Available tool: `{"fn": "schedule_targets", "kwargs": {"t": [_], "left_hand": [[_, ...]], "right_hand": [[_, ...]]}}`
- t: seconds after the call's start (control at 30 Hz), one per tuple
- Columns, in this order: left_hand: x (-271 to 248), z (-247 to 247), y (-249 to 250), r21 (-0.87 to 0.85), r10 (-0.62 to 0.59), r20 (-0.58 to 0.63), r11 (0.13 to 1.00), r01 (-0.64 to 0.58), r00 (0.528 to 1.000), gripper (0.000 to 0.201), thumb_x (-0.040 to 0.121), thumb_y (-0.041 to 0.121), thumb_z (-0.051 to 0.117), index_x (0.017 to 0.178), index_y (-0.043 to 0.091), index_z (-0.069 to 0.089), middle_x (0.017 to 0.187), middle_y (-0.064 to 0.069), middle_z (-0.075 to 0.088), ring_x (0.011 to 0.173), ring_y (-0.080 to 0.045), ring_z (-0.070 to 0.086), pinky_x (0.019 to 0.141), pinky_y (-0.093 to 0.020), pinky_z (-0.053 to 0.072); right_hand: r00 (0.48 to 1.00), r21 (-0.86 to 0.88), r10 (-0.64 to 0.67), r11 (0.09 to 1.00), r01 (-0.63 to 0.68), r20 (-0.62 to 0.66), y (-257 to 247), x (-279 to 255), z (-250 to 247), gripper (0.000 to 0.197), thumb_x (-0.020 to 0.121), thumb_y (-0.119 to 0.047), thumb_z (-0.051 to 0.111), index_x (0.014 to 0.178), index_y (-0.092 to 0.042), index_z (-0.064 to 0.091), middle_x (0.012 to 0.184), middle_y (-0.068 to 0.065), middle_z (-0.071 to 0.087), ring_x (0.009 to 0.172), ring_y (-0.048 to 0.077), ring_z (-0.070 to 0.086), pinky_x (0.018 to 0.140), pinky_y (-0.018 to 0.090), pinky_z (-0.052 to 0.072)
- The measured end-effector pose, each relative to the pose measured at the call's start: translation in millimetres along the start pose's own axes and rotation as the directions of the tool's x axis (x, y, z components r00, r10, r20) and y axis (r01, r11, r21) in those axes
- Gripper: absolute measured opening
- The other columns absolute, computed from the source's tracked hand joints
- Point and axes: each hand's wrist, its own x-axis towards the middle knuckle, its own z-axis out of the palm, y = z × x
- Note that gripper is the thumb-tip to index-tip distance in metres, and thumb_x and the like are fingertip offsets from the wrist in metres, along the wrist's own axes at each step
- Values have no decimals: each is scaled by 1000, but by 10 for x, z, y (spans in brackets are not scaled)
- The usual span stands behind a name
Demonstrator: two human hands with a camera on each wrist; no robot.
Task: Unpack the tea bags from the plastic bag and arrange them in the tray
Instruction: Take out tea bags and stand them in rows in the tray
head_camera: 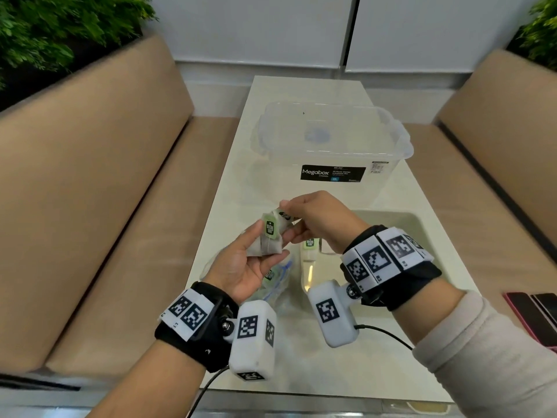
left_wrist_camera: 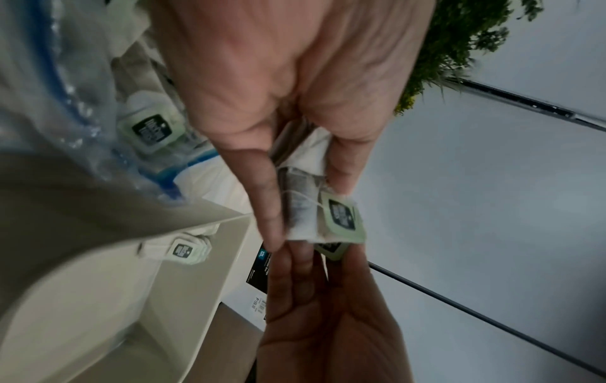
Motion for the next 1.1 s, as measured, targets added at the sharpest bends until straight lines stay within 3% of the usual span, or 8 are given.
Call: {"fn": "schedule_targets", "kwargs": {"t": [0.13, 0.2, 0.27, 0.4, 0.57, 0.73, 0.9, 1.1], "left_hand": [[64, 5, -64, -11, 1, 5, 1000, -1, 1000, 63, 67, 32, 74, 121, 5, 57, 109, -14, 69, 104, -22, 65, 58, -20, 57], [94, 24, -91, -25, -12, 25, 1000, 13, 1000, 77, 53, 28, 87, 121, 4, 57, 119, -18, 63, 111, -28, 61, 59, -20, 58], [127, 43, -127, -3, -31, 30, 1000, 31, 999, 66, 60, 24, 82, 119, 5, 59, 127, -19, 58, 117, -30, 57, 60, -19, 58], [160, 90, -180, 12, -89, 101, 996, 88, 991, 65, 44, 21, 93, 102, 8, 70, 115, -16, 60, 123, -31, 50, 56, -19, 57], [181, 201, -226, 35, -88, 75, 996, 85, 993, 36, 74, 16, 58, 110, 11, 62, 113, -14, 67, 98, -26, 68, 52, -17, 56], [246, 245, -234, 3, -65, 43, 998, 65, 997, 25, 73, 14, 57, 95, 11, 67, 106, -9, 70, 88, -27, 71, 52, -19, 57], [355, 258, -237, 10, -55, 14, 998, 55, 998, 34, 74, 13, 58, 108, 12, 59, 107, -9, 70, 92, -28, 70, 51, -20, 57], [499, 373, -156, 57, -20, 29, 998, 19, 999, 36, 73, 14, 58, 109, 9, 57, 103, -6, 69, 89, -24, 71, 53, -19, 57]], "right_hand": [[998, 59, -51, 997, 53, -25, 80, -12, -93, 8, 86, -2, 62, 93, -3, 67, 66, 10, 62, 47, 9, 59, 48, 17, 50], [998, 9, -60, 998, 61, -22, 118, -10, -147, 15, 83, 2, 65, 93, -9, 66, 64, 4, 58, 47, 9, 55, 47, 18, 45], [998, -95, -61, 994, 60, -8, 137, -6, -200, 24, 81, -1, 68, 101, -13, 64, 66, 0, 53, 50, 11, 49, 48, 21, 38], [997, -271, -79, 959, 78, 7, 131, 9, -329, 22, 80, -5, 71, 101, -10, 67, 63, -5, 51, 42, -2, 48, 42, 11, 35], [995, -261, -97, 960, 96, 7, 99, 27, -513, 17, 79, -6, 71, 73, -14, 57, 65, -1, 54, 54, 9, 46, 42, 12, 34], [987, -221, -149, 962, 158, 57, 58, 44, -758, 14, 85, -4, 65, 78, -14, 58, 70, 2, 59, 60, 13, 54, 55, 23, 45], [990, -306, -124, 942, 139, 68, 109, 145, -967, 18, 88, -3, 61, 77, -15, 55, 68, 5, 59, 60, 17, 56, 63, 31, 52], [988, -653, -152, 749, 111, -6, 237, 347, -1131, 17, 83, -13, 65, 75, -23, 54, 67, -8, 59, 65, 11, 57, 61, 22, 43]]}}
